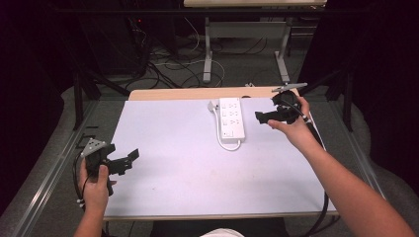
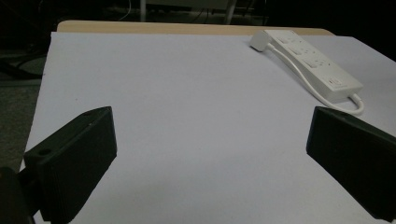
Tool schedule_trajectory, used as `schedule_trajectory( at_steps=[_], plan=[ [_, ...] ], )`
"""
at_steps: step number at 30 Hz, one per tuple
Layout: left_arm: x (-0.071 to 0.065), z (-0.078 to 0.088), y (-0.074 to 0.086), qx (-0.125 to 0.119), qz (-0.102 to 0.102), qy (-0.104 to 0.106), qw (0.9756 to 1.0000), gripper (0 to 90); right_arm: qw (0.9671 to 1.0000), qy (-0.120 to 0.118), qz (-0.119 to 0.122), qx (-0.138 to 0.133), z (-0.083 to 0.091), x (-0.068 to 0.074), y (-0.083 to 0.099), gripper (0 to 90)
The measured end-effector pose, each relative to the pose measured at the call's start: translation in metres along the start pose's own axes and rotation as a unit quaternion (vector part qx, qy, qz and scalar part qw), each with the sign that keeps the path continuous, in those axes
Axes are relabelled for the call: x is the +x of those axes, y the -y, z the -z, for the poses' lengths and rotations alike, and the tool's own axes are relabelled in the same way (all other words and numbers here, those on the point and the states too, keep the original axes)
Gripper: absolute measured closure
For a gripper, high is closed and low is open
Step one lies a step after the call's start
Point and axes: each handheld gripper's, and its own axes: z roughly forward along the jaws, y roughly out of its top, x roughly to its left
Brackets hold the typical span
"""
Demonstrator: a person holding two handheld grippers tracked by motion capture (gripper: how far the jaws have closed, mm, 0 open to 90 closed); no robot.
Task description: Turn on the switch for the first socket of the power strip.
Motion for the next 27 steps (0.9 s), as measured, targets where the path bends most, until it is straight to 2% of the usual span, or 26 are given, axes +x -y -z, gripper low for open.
schedule_trajectory(
  at_steps=[9,27],
  plan=[
    [0.001,0.0,0.0,0.0,0.001,0.0,1.0,1.6,0.9999,-0.001,0.013,0.01,-0.012,0.009,-0.013,1.0],
    [0.002,-0.001,0.0,-0.001,0.002,0.0,1.0,1.6,0.9996,-0.001,0.022,0.016,-0.03,0.024,-0.029,1.5]
  ],
)
